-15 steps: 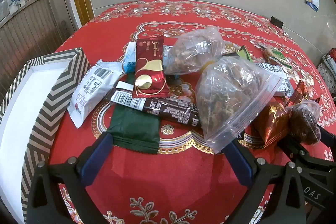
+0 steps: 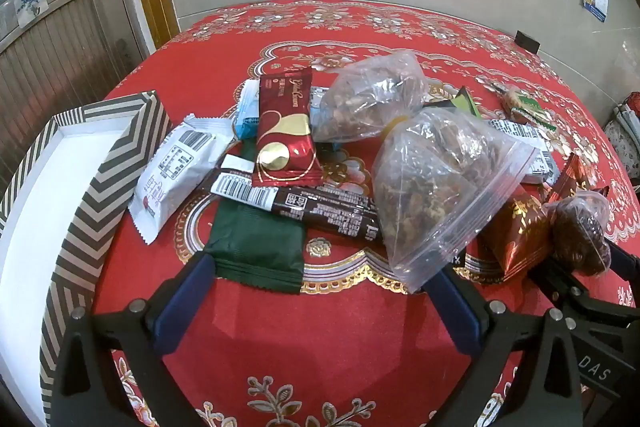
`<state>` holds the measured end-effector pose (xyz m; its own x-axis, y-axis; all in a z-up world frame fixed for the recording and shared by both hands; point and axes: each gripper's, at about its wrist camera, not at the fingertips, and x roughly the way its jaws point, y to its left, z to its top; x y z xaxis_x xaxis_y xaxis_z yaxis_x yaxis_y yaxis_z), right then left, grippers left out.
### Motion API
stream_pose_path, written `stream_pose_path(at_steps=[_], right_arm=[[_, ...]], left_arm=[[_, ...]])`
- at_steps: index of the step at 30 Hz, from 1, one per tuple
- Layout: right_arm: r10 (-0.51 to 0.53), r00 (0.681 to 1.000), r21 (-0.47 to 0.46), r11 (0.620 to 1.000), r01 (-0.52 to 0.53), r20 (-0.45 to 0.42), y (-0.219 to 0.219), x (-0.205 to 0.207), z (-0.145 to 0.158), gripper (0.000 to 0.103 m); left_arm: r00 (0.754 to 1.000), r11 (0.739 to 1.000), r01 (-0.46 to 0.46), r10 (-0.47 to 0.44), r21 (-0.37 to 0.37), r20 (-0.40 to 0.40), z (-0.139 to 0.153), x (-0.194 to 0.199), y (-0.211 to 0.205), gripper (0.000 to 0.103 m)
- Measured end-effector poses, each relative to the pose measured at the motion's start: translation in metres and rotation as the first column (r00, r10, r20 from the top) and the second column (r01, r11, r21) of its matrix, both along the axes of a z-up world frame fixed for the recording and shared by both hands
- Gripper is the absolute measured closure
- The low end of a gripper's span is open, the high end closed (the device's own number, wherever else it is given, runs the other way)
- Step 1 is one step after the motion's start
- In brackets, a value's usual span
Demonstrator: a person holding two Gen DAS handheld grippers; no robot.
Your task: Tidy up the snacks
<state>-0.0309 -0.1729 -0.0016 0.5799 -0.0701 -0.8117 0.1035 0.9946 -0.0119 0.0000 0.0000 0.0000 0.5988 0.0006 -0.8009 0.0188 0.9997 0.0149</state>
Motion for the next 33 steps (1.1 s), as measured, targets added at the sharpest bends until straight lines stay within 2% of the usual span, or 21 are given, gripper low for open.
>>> stream_pose_path(at_steps=[11, 14, 20, 22, 30, 33], right_arm=[[-0.002, 1.000, 0.001, 1.000, 0.002, -0.002, -0.002, -0.001, -0.001, 0.000], [0.003, 1.000, 0.006, 1.000, -0.003, -0.010, -0.002, -0.002, 0.000, 0.001], [0.022, 0.998, 0.005, 1.000, -0.022, 0.058, 0.000, -0.019, 0.022, 0.001], [0.037, 0.996, -0.005, 0.999, -0.036, 0.080, 0.004, -0.026, 0.030, 0.001], [0.058, 0.987, -0.017, 0.998, -0.056, 0.149, 0.012, -0.047, 0.051, 0.001], [0.051, 0.988, -0.004, 0.999, -0.051, 0.147, 0.007, -0.048, 0.054, 0.001]], left_arm=[[1.000, 1.000, 0.001, -0.001, 0.002, -0.001, 0.000, 0.000, 0.000, 0.000], [0.999, 1.000, 0.014, -0.015, -0.003, -0.032, 0.001, -0.002, 0.001, 0.000], [0.999, 0.998, 0.035, -0.036, -0.046, -0.017, 0.013, -0.024, 0.005, 0.000], [0.999, 0.999, 0.038, -0.038, -0.039, 0.007, 0.019, -0.031, 0.005, 0.000], [0.999, 0.998, 0.048, -0.048, -0.035, 0.020, 0.025, -0.031, 0.005, 0.000], [0.999, 0.998, 0.047, -0.046, -0.042, 0.024, 0.026, -0.031, 0.008, 0.000]])
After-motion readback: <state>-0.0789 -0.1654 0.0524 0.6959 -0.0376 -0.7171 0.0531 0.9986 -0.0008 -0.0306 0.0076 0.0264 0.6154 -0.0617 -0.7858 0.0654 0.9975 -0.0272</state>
